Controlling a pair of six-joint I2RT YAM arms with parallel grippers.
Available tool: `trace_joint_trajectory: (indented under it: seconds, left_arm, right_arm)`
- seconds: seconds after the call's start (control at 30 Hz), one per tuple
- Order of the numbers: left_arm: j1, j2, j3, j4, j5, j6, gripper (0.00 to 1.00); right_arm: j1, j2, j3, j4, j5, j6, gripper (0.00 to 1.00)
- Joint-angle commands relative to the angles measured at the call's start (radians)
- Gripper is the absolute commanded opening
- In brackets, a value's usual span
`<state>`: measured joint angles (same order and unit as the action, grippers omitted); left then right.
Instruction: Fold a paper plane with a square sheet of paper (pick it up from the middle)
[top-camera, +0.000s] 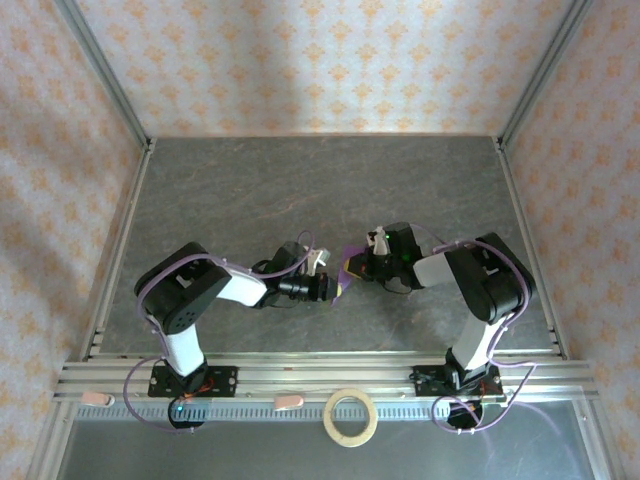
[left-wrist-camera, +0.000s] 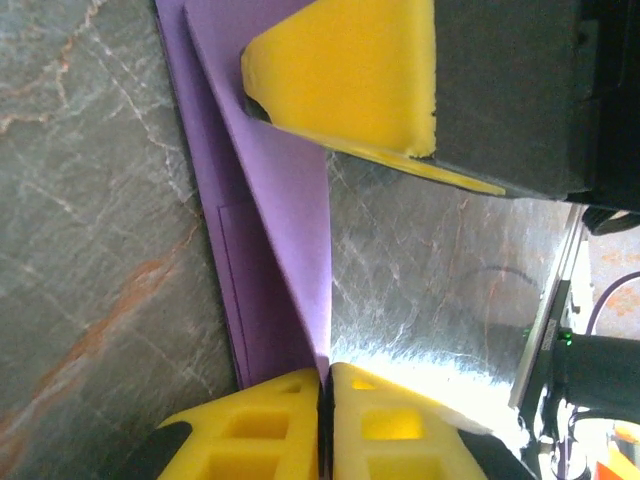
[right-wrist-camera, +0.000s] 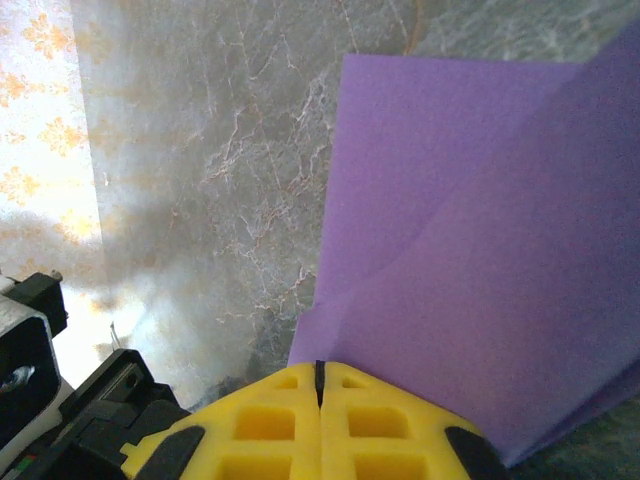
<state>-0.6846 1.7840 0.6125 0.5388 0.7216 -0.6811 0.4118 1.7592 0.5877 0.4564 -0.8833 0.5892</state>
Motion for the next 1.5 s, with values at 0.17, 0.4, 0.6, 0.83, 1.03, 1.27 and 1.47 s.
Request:
trace_joint_trajectory:
  seconds: [0.17,0.4,0.6,0.83,1.03,1.27,1.47]
  left_arm:
    - [0.005,-0.012,-0.016,-0.180,-0.008,0.110,0.15]
    - [0.000,-0.029,-0.016,-0.263,0.004,0.184,0.04]
    - [0.000,-0.042,-0.013,-0.286,-0.008,0.196,0.10]
    - [-0.003,-0.056,-0.019,-0.314,0.003,0.217,0.10]
    - [-0.006,-0.057,-0.023,-0.341,0.006,0.236,0.07]
    - [-0.009,-0.076,-0.033,-0.380,-0.030,0.251,0.16]
    - [-0.010,-0.078,-0.041,-0.384,-0.033,0.255,0.00]
  right_arm:
    - [-0.001,0.055,-0.023,-0.081,0.138,-0.021,0.00]
    - [0.000,0.066,-0.019,-0.081,0.141,-0.015,0.00]
    - [0.000,0.072,-0.017,-0.090,0.152,-0.014,0.00]
    - [0.000,0.072,-0.017,-0.093,0.159,-0.012,0.00]
    - [0.000,0.083,-0.013,-0.094,0.158,-0.012,0.00]
    - [0.000,0.090,-0.012,-0.095,0.163,-0.011,0.00]
    - [0.000,0.091,-0.009,-0.096,0.163,-0.009,0.00]
